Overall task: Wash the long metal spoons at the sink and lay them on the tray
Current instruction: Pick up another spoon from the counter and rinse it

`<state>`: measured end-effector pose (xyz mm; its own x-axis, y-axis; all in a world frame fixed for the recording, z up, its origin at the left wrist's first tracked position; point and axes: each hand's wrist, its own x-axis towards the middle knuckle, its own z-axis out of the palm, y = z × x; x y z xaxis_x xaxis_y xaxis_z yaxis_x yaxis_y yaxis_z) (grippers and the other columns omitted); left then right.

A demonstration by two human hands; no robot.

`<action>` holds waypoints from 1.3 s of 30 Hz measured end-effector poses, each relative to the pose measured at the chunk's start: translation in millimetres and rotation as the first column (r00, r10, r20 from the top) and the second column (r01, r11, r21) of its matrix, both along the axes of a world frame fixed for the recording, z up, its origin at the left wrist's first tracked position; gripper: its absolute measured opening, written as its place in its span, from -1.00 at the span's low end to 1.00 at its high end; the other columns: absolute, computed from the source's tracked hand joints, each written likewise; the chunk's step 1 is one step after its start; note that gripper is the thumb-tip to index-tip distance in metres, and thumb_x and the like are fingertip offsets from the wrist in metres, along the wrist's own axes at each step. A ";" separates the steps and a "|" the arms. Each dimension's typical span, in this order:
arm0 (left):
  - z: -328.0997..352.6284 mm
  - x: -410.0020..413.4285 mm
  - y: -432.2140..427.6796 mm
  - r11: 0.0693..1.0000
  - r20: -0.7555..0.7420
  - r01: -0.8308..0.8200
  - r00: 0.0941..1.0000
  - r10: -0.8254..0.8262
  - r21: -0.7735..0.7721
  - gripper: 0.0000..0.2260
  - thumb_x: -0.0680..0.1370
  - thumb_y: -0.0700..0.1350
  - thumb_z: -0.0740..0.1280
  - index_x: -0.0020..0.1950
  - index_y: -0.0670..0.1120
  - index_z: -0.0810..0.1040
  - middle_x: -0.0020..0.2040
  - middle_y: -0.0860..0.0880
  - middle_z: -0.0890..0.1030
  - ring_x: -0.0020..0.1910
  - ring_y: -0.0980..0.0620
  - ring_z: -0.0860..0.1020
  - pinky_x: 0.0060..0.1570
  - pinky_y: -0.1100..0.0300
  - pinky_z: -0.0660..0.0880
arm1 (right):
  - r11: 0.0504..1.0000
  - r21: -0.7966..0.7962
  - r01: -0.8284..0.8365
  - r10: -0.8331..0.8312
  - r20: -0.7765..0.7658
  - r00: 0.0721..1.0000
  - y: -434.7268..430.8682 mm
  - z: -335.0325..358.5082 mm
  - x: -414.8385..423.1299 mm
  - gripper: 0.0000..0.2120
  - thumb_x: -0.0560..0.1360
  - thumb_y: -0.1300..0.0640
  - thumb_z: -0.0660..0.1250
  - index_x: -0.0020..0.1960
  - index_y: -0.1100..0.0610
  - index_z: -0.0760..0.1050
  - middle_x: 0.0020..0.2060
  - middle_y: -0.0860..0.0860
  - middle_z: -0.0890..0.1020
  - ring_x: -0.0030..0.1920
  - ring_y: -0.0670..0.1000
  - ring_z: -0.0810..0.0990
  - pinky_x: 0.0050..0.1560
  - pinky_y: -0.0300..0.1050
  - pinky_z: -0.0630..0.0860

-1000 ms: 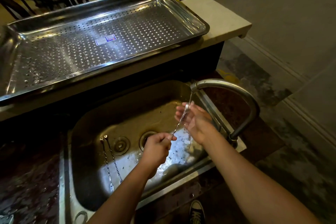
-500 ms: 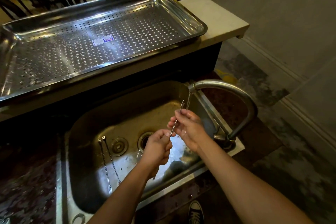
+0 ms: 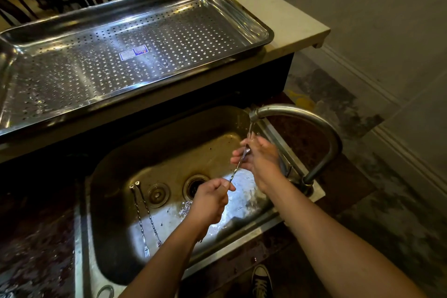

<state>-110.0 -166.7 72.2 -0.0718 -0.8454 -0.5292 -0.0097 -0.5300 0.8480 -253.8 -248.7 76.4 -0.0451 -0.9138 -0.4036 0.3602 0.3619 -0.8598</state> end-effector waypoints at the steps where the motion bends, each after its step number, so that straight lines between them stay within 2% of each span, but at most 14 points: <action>1: 0.0 -0.4 -0.9 1.000 0.007 -0.006 1.000 0.006 -0.002 -0.77 0.65 -0.16 0.14 -0.14 -0.11 0.52 -0.50 0.06 0.24 -0.54 0.10 0.08 -0.47 0.30 -0.02 | 1.000 -0.015 -0.015 0.015 0.022 1.000 0.3 1.0 0.6 -0.80 0.64 0.07 0.24 -0.03 0.19 0.52 -0.30 0.15 0.69 -0.33 0.13 0.69 -0.29 -0.04 0.65; 3: -1.2 1.1 -2.4 1.000 0.006 -0.030 1.000 0.030 -0.001 -0.78 0.65 -0.17 0.13 -0.12 -0.13 0.51 -0.49 0.05 0.24 -0.53 0.09 0.09 -0.45 0.26 -0.02 | 0.994 -0.051 -0.095 0.100 0.125 0.987 5.3 1.2 2.7 -0.92 0.62 0.24 0.25 0.06 0.18 0.51 -0.14 0.17 0.72 -0.23 0.12 0.71 -0.18 -0.03 0.66; 5: -2.4 2.9 -2.2 0.999 0.008 -0.043 0.999 0.043 -0.022 -0.78 0.65 -0.17 0.14 -0.11 -0.15 0.51 -0.47 0.02 0.25 -0.52 0.09 0.11 -0.45 0.24 0.00 | 0.987 -0.068 -0.145 0.154 0.155 0.976 9.8 2.4 4.0 -0.88 0.61 0.29 0.23 0.11 0.18 0.49 -0.08 0.17 0.72 -0.19 0.12 0.71 -0.11 -0.01 0.67; 9: -4.3 -0.3 -2.2 0.996 0.046 -0.026 0.998 0.030 -0.083 -0.78 0.64 -0.17 0.18 -0.16 -0.13 0.53 -0.46 -0.01 0.29 -0.50 0.09 0.17 -0.50 0.27 0.07 | 0.998 -0.013 -0.060 0.060 0.020 0.998 -0.7 12.9 0.3 -0.74 0.66 0.03 0.19 -0.02 0.21 0.50 -0.25 0.18 0.70 -0.31 0.12 0.69 -0.21 0.00 0.66; 13: -4.4 -6.5 -9.3 0.994 0.023 -0.060 0.998 0.062 -0.097 -0.77 0.64 -0.16 0.17 -0.16 -0.13 0.53 -0.43 -0.04 0.35 -0.48 0.06 0.22 -0.49 0.23 0.14 | 0.980 -0.101 -0.172 0.178 0.055 0.983 3.7 15.5 6.4 -0.91 0.63 0.28 0.20 0.07 0.21 0.49 -0.06 0.20 0.71 -0.19 0.10 0.71 -0.10 -0.02 0.66; 18: 1.2 -15.8 -23.5 0.983 -0.002 -0.066 0.998 0.067 -0.174 -0.75 0.65 -0.17 0.15 -0.15 -0.16 0.54 -0.41 -0.04 0.44 -0.44 0.05 0.35 -0.40 0.21 0.32 | 0.976 -0.088 -0.200 0.186 -0.142 0.972 2.8 21.0 2.1 -0.79 0.65 0.10 0.21 -0.03 0.20 0.55 -0.19 0.12 0.74 -0.21 0.08 0.72 -0.19 -0.11 0.63; 21: 4.0 -20.6 -32.2 0.976 0.013 -0.043 0.999 0.047 -0.213 -0.76 0.65 -0.19 0.16 -0.16 -0.15 0.53 -0.38 -0.05 0.45 -0.44 0.07 0.38 -0.41 0.26 0.37 | 0.973 -0.134 -0.186 0.163 -0.164 0.973 -0.3 25.5 -4.4 -0.89 0.59 0.28 0.28 0.01 0.15 0.58 -0.17 0.07 0.74 -0.23 0.01 0.70 -0.21 -0.13 0.62; 23: 6.7 -24.8 -36.3 0.971 0.010 -0.024 1.000 0.027 -0.236 -0.75 0.66 -0.18 0.16 -0.18 -0.12 0.51 -0.38 -0.05 0.45 -0.44 0.07 0.38 -0.43 0.28 0.38 | 0.967 -0.142 -0.211 0.183 -0.186 0.965 3.3 24.4 -3.1 -0.81 0.54 0.37 0.32 -0.01 0.11 0.57 -0.21 0.04 0.72 -0.22 -0.01 0.71 -0.25 -0.11 0.59; 25: 7.8 -29.0 -37.4 0.967 0.023 -0.010 1.000 0.016 -0.255 -0.75 0.66 -0.13 0.17 -0.17 -0.10 0.53 -0.39 -0.01 0.43 -0.42 0.08 0.36 -0.43 0.26 0.35 | 0.977 -0.119 -0.178 0.147 -0.229 0.962 1.6 27.8 -4.3 -0.95 0.56 0.22 0.35 -0.07 0.12 0.58 -0.26 0.05 0.72 -0.23 0.02 0.72 -0.27 -0.08 0.59; 27: 7.6 -33.8 -37.9 0.965 0.025 -0.011 1.000 0.018 -0.263 -0.76 0.65 -0.10 0.19 -0.11 -0.14 0.57 -0.41 0.04 0.39 -0.41 0.10 0.33 -0.43 0.23 0.33 | 0.992 -0.080 -0.098 0.079 -0.213 0.974 -5.7 34.9 -8.3 -0.77 0.60 0.04 0.30 -0.09 0.18 0.58 -0.31 0.07 0.72 -0.29 0.07 0.71 -0.33 -0.10 0.60; 31: 7.3 -38.4 -46.3 0.967 -0.010 -0.045 0.999 0.044 -0.250 -0.77 0.65 -0.10 0.20 -0.08 -0.15 0.59 -0.46 0.11 0.37 -0.44 0.13 0.30 -0.44 0.24 0.29 | 0.978 -0.139 -0.158 0.133 -0.178 0.975 -3.2 38.1 -9.9 -0.89 0.58 0.24 0.29 0.05 0.11 0.56 -0.11 0.01 0.75 -0.14 0.03 0.72 -0.31 -0.13 0.56; 33: 5.4 -36.1 -47.1 0.969 -0.026 -0.055 0.998 0.050 -0.243 -0.76 0.64 -0.09 0.21 -0.11 -0.14 0.60 -0.47 0.11 0.38 -0.45 0.13 0.31 -0.45 0.25 0.30 | 0.964 -0.171 -0.203 0.175 -0.169 0.970 5.3 33.9 -10.7 -0.77 0.55 0.34 0.30 0.09 0.08 0.55 -0.03 0.00 0.74 -0.01 0.04 0.72 -0.21 -0.12 0.61; 36: 3.0 -33.3 -41.6 0.972 -0.033 -0.051 0.998 0.045 -0.228 -0.78 0.64 -0.11 0.22 -0.13 -0.11 0.60 -0.40 0.01 0.42 -0.40 0.08 0.37 -0.40 0.24 0.38 | 0.968 -0.167 -0.187 0.149 -0.217 0.965 7.2 30.9 -15.4 -0.88 0.59 0.21 0.30 0.06 0.11 0.60 -0.09 0.04 0.75 -0.04 0.07 0.73 -0.04 -0.01 0.67; 39: 9.7 -34.1 -45.6 0.975 -0.078 -0.148 0.988 0.137 -0.167 -0.89 0.59 -0.22 0.29 0.09 -0.13 0.52 -0.21 -0.14 0.56 -0.22 -0.05 0.54 -0.23 0.16 0.52 | 0.978 -0.148 -0.150 0.098 -0.311 0.945 0.4 28.8 -16.8 -0.81 0.61 0.06 0.26 -0.07 0.06 0.62 -0.19 0.03 0.74 -0.12 0.05 0.72 -0.06 -0.02 0.63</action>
